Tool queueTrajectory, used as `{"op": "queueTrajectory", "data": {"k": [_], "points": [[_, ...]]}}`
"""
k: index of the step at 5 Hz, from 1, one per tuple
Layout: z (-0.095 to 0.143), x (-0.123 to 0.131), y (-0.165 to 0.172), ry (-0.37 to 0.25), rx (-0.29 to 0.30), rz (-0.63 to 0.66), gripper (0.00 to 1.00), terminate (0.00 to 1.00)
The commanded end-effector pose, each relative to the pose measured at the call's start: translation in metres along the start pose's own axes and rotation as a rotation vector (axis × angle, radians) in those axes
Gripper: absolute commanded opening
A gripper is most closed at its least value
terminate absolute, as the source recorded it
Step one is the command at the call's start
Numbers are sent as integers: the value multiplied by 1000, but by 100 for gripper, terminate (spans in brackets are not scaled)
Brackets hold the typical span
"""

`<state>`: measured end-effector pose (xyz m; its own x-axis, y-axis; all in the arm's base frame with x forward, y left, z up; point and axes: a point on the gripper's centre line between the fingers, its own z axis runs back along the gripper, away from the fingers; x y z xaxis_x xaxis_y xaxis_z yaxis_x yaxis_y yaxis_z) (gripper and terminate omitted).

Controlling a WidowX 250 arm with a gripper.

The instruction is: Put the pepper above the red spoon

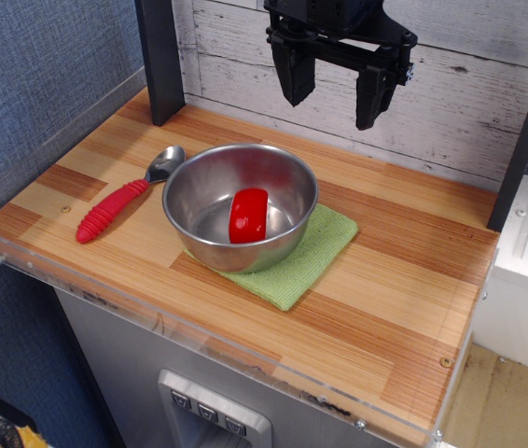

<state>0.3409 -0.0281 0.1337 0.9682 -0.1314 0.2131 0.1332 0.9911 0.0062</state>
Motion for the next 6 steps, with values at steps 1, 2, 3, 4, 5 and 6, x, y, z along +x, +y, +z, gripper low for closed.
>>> {"op": "queueTrajectory", "data": {"k": [1, 2, 3, 4, 5, 6], "points": [[0, 0, 0, 0, 0, 0, 100, 0], [-4, -23, 6, -61, 0, -90, 100, 0], [-12, -47, 14, -13, 28, -140, 100, 0], [-14, -60, 27, 11, 52, -100, 100, 0], [-19, -66, 39, 20, 71, -37, 100, 0], [-32, -69, 43, 68, 90, 82, 100, 0]]}}
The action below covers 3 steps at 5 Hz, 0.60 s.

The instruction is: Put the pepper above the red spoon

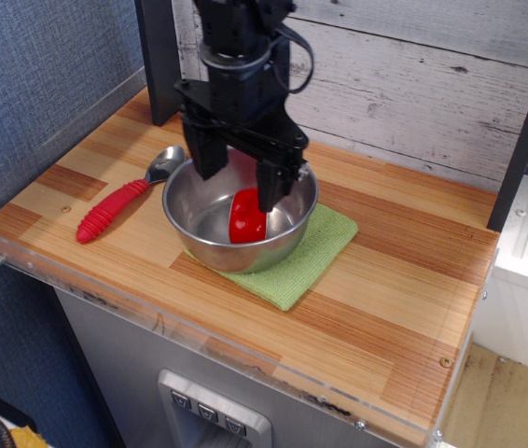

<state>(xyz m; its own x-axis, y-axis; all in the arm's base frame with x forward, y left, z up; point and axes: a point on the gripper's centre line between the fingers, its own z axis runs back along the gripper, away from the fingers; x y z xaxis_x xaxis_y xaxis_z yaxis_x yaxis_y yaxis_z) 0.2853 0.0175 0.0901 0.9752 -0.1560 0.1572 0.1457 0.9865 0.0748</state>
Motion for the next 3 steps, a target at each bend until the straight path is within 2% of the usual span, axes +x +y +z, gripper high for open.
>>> {"op": "queueTrajectory", "data": {"k": [1, 2, 3], "points": [[-18, -1, 6, 32, 4, 146, 100, 0], [-35, 0, 6, 52, -17, 161, 100, 0], [-41, 2, 7, 50, -12, 171, 100, 0]]}}
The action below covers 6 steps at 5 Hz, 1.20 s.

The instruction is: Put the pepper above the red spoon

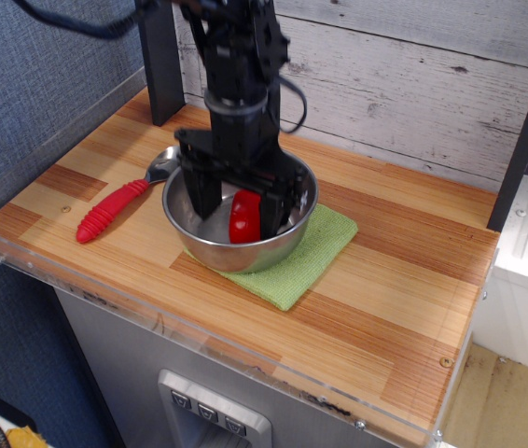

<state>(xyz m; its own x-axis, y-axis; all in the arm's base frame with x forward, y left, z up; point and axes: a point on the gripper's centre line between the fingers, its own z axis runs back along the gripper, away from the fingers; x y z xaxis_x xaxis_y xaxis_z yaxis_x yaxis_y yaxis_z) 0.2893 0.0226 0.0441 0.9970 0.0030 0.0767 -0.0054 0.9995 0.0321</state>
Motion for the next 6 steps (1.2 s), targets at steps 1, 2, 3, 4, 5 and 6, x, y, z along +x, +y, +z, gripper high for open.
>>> {"op": "queueTrajectory", "data": {"k": [1, 2, 3, 4, 5, 6], "points": [[-1, 7, 6, -43, 44, 36, 100, 0], [-8, 7, 7, -33, 49, 45, 100, 0], [-8, 5, 7, -57, 38, 62, 0, 0], [2, 7, 6, -64, 39, 62, 0, 0], [27, 11, 7, -109, -10, 55, 0, 0], [54, 24, 19, -174, -28, 18, 0, 0]]}}
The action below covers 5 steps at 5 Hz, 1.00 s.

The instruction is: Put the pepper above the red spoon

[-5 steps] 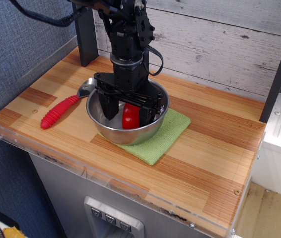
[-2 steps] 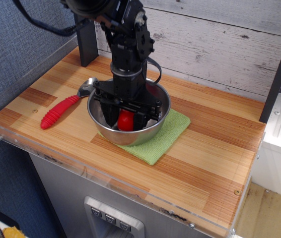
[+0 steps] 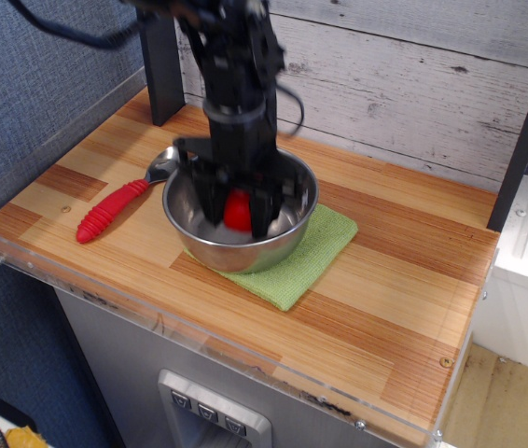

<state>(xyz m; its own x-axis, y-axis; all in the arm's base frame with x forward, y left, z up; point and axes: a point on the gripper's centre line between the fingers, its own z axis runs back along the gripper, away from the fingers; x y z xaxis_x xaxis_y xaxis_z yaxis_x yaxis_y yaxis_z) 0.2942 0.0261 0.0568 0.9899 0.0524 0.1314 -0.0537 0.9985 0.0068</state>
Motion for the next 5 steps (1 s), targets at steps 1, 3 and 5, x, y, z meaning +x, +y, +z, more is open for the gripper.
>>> {"op": "queueTrajectory", "data": {"k": [1, 3, 5], "points": [[60, 51, 35, -172, 9, -108, 0, 0], [49, 104, 76, -146, 59, -302, 0, 0], [25, 85, 87, -91, 73, -225, 0, 0]]}}
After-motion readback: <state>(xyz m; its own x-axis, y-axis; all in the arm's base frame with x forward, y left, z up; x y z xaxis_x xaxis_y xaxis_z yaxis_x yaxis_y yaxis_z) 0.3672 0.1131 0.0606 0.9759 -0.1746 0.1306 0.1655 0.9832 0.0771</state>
